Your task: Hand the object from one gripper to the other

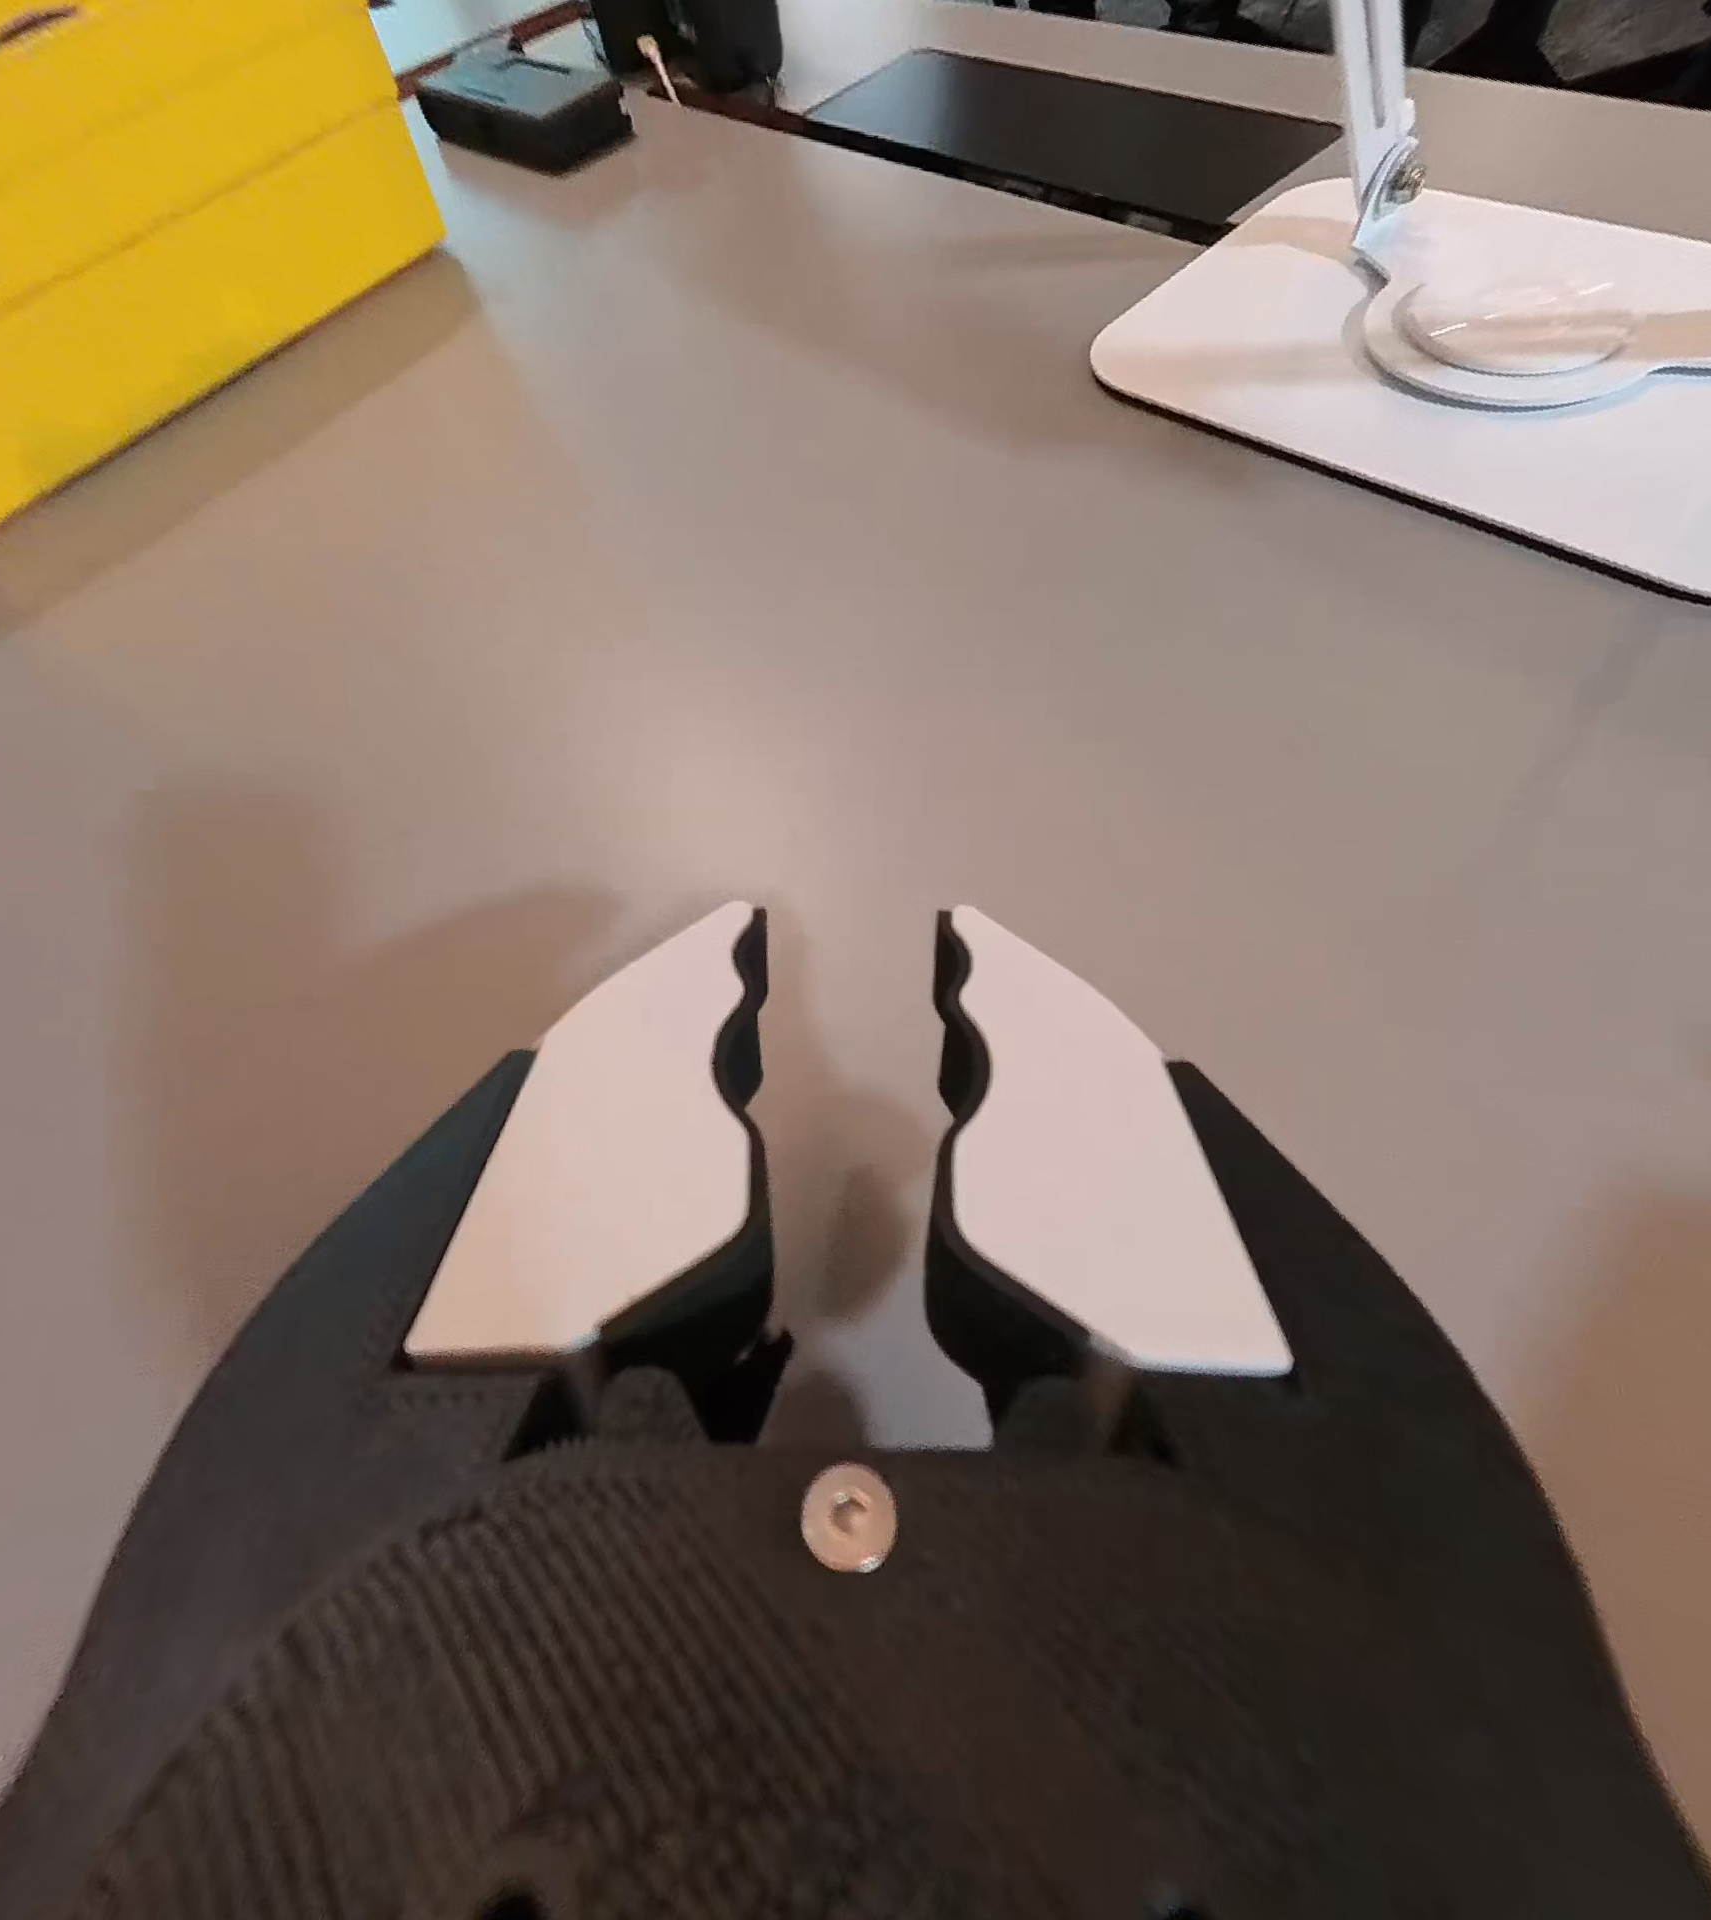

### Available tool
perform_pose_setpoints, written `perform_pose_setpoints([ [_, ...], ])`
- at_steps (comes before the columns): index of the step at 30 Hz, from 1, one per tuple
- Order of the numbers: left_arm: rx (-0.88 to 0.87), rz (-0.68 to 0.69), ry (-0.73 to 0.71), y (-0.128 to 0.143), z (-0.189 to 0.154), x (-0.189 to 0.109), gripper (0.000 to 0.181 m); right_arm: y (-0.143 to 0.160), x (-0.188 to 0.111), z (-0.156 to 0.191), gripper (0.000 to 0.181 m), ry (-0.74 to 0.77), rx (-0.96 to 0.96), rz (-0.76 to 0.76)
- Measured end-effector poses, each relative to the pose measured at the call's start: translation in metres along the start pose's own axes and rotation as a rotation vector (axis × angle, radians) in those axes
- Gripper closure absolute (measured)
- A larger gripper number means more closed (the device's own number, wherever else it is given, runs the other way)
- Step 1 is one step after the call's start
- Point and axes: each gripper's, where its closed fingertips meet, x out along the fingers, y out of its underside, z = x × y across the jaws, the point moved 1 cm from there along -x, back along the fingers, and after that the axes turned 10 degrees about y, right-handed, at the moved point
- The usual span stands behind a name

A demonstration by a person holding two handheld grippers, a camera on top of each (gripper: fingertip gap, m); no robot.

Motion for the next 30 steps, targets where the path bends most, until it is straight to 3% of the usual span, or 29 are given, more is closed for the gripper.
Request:
perform_pose_setpoints([
  [1,-0.025,0.024,0.034,0.003,-0.002,0.012,0.135,0.001,0.001,0.0,0.15,0.013,-0.009,0.004],
  [5,-0.14,0.086,0.188,0.008,-0.014,0.05,0.136,0.001,0.001,-0.003,0.15,0.018,0.01,0.008],
  [14,-0.265,0.355,0.076,0.037,0.0,0.076,0.135,-0.008,-0.007,-0.014,0.15,-0.046,0.17,-0.051],
  [20,-0.256,0.343,0.09,0.033,0.001,0.079,0.147,-0.013,-0.014,-0.022,0.151,-0.074,0.258,-0.106],
  [22,-0.236,0.355,0.068,0.035,0.005,0.079,0.16,-0.014,-0.015,-0.023,0.152,-0.083,0.28,-0.113],
  [30,-0.252,0.359,0.095,0.038,0.004,0.075,0.16,-0.011,-0.012,-0.018,0.152,-0.07,0.231,-0.087],
])
